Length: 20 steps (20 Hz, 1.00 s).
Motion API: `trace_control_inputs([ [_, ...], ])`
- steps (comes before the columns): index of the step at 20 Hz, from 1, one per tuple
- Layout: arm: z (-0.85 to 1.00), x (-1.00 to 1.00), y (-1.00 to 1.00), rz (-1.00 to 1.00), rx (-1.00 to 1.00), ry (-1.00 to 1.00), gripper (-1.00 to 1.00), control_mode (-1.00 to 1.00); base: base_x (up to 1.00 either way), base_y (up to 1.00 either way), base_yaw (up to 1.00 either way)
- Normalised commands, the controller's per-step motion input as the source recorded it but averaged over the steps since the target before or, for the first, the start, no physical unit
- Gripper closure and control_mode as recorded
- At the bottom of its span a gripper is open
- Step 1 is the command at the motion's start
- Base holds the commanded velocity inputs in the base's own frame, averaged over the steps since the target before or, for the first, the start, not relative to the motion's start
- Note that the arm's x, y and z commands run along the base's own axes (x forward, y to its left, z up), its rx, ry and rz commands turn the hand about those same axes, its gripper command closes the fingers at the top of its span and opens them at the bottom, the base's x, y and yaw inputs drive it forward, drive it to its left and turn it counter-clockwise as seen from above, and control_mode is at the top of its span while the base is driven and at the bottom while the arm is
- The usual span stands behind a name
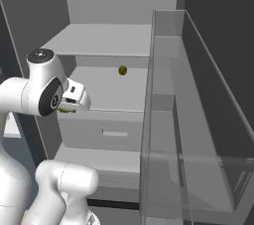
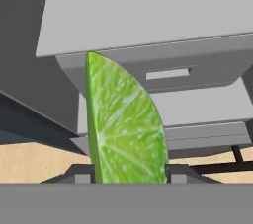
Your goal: Grab a lemon wedge from the fridge and one ice cube from the ice bowl, and put them in the glass of lemonade.
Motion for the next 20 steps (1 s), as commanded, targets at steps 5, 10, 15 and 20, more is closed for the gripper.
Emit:
trace_control_inputs([
  [5, 0.00, -0.21, 0.01, 0.00, 0.00, 0.00, 1.00, 1.00, -0.28, 0.30, 0.00],
  [10, 0.00, 0.00, 0.00, 0.00, 0.00, 0.00, 1.00, 1.00, -0.42, 1.00, -0.08],
  [15, 0.00, 0.00, 0.00, 0.00, 0.00, 0.00, 1.00, 1.00, -0.01, 1.00, -0.15],
  [20, 0.00, 0.00, 0.00, 0.00, 0.00, 0.00, 1.00, 1.00, 0.10, 0.97, -0.12],
])
